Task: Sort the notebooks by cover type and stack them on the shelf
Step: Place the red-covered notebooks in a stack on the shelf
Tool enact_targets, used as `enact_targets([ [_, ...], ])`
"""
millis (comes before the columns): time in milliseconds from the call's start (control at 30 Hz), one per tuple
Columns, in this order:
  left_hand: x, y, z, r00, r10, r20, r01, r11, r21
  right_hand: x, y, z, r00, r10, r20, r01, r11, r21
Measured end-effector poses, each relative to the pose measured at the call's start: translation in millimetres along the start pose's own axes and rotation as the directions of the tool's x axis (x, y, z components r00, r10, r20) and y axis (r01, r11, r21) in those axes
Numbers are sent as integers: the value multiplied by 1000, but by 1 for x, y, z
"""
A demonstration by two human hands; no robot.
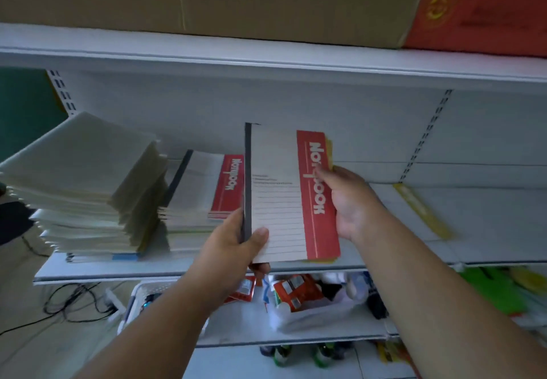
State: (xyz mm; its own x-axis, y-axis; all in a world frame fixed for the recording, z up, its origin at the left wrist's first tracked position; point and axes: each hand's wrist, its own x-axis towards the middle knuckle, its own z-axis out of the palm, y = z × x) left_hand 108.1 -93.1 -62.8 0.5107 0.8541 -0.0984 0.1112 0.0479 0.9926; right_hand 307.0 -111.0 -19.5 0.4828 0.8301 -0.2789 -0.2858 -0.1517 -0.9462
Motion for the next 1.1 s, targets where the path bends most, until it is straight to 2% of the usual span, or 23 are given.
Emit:
enact_targets([
  [67, 13, 3, 27, 999, -24, 28, 23, 998, 55, 1, -6, -32, 997, -62, -40, 62, 998, -2],
  [200, 43, 4, 111, 999, -18, -46, 22, 996, 92, 21, -1, -109, 987, -92, -133, 84, 994, -63],
  [367, 84, -13, 242, 996, -84, -38, 88, 988, 130, 67, -15, -241, 990, -24, -141, -16, 960, -280],
  [467, 117, -17, 310, 991, -122, -49, 131, 950, 284, 107, -29, -312, 993, 38, -114, -85, 895, -438],
  [533, 139, -19, 343, 988, -104, -113, 145, 878, 457, 140, -30, -340, 990, 13, -138, -85, 846, -526],
  [600, 159, -21, 363, 978, -78, -195, 177, 805, 566, 169, -27, -352, 987, -56, -152, -60, 747, -662],
  [667, 178, -28, 374, 969, -67, -237, 213, 711, 671, 193, -22, -354, 981, -134, -138, -33, 586, -809],
  [767, 202, -40, 377, 963, -118, -243, 268, 536, 800, 220, -11, -354, 989, -119, -89, -30, 432, -901],
  [833, 213, -44, 377, 954, -160, -253, 299, 481, 824, 233, -3, -352, 992, -107, -72, -31, 346, -938],
  [933, 225, -47, 380, 951, -177, -253, 305, 418, 856, 246, 5, -351, 993, -111, -39, -8, 263, -965],
  [1100, 233, -50, 379, 973, -95, -212, 232, 372, 899, 257, 11, -349, 986, -152, -72, -40, 205, -978],
])
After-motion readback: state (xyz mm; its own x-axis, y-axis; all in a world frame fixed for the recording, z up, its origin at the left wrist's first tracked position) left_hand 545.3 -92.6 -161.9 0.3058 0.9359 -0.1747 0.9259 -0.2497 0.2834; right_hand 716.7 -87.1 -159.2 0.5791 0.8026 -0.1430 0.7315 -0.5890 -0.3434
